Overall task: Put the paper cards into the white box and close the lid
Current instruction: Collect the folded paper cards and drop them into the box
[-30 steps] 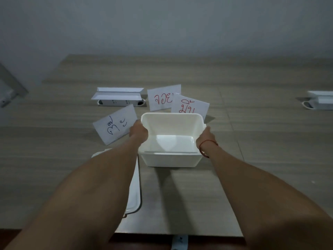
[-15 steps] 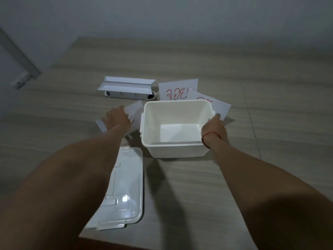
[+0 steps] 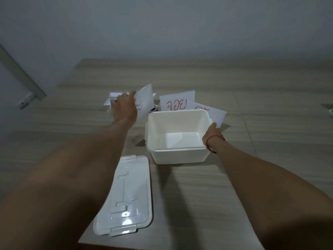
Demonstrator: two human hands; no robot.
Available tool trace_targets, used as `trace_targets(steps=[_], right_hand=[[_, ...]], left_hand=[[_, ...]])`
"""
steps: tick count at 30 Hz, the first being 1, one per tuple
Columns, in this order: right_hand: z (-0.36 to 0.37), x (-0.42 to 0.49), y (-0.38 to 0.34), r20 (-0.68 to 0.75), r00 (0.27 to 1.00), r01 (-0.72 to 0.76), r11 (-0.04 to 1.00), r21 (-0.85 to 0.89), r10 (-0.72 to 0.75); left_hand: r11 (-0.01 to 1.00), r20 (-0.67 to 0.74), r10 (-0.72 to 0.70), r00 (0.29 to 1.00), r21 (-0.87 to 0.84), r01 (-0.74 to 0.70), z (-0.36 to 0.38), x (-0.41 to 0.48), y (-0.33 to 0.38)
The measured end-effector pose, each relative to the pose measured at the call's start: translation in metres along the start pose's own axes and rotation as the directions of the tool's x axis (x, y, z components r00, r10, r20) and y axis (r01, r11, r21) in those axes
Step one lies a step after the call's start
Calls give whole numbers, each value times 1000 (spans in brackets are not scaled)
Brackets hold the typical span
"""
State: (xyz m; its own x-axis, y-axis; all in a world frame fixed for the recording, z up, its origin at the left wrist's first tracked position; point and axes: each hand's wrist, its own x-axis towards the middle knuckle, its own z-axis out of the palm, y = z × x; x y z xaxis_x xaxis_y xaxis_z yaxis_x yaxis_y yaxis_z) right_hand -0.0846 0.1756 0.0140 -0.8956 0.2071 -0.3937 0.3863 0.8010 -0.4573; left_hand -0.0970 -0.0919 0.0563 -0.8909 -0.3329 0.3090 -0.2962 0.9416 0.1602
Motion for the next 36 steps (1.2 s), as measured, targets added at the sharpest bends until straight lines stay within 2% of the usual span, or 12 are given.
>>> trace_targets(steps=[5, 10, 13, 18, 21, 23, 25, 27, 29, 31, 33, 36], right_hand=[[-7, -22, 6, -1, 1000, -29, 1000, 0, 29], [-7, -36, 16, -37, 997, -63, 998, -11, 63], [-4, -38, 22, -42, 994, -95, 992, 83, 99], [0, -42, 31, -70, 991, -104, 989, 108, 111], [2, -43, 33, -68, 989, -123, 986, 113, 131], [1, -45, 34, -61, 988, -135, 984, 117, 143], [0, -47, 34, -55, 988, -138, 986, 95, 143], [-5, -46, 33, -82, 987, -132, 990, 42, 135], [-13, -41, 30, -143, 984, -118, 992, -48, 110], [-20, -27, 25, -170, 981, -106, 992, -71, 93], [-24, -10, 18, -190, 979, -91, 994, -63, 78], [-27, 18, 8, -235, 972, -40, 996, -84, 20]], left_hand=[[962, -62, 208, 976, -165, -216, -30, 0, 49], [874, 76, 432, 899, -280, -397, -23, -35, 89], [861, 278, 482, 831, -323, -392, 0, -67, 91], [895, 596, 446, 667, -304, -326, 31, -104, 84], [893, 698, 451, 556, -352, -282, 38, -111, 78], [896, 719, 441, 537, -382, -225, 37, -111, 75], [903, 710, 408, 574, -406, -140, 33, -107, 73], [903, 645, 353, 677, -423, -68, 32, -100, 70], [901, 527, 284, 801, -432, -35, 34, -91, 66], [902, 396, 204, 895, -432, -15, 38, -83, 60], [912, 301, 111, 947, -410, 24, 44, -75, 58], [938, 253, -15, 967, -331, 101, 56, -63, 60]])
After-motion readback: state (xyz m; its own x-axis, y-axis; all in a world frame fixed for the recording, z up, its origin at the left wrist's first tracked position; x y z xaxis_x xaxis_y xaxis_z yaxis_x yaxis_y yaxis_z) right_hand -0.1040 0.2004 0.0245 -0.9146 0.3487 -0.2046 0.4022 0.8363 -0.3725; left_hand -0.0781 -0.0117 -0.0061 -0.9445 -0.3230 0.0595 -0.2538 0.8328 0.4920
